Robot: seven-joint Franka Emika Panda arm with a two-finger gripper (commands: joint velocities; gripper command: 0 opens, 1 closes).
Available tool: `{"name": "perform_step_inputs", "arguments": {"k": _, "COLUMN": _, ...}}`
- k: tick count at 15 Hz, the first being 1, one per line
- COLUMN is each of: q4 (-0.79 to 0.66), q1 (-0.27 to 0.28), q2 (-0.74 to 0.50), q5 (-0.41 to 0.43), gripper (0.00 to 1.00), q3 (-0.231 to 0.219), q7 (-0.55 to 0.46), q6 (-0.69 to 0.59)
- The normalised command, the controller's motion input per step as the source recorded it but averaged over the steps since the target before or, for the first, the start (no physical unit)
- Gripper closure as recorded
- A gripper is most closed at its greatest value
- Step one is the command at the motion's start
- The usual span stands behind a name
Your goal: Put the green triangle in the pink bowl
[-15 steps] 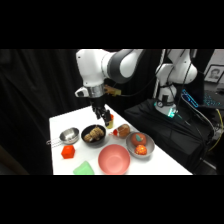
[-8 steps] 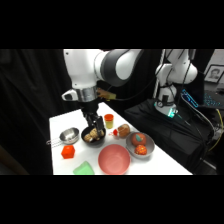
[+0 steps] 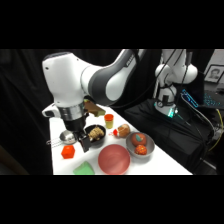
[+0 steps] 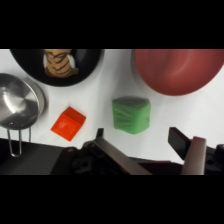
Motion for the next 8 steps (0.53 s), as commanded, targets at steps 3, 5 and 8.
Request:
{"name": "perform_step_inputs", "arguments": {"k": 3, "q4": 0.67, "q1": 0.087, "q2": 0.47, "q5": -0.124, "gripper": 0.00, "q3": -0.028, "q7": 0.09, "q6": -0.12}}
{"name": "perform_step_inputs", "arguments": {"k": 5, "q4": 0.61, "q1": 0.050, "q2": 0.43, "q5": -0.053, "gripper": 0.00, "q3": -0.006, "q7": 0.08, "q6": -0.14}}
{"name": "perform_step_inputs", "arguments": {"k": 8, "q4": 0.55, "q1": 0.030, "q2": 0.40, "q5": -0.021, "gripper": 0.00, "q3": 0.000, "q7": 0.06, "q6": -0.13}}
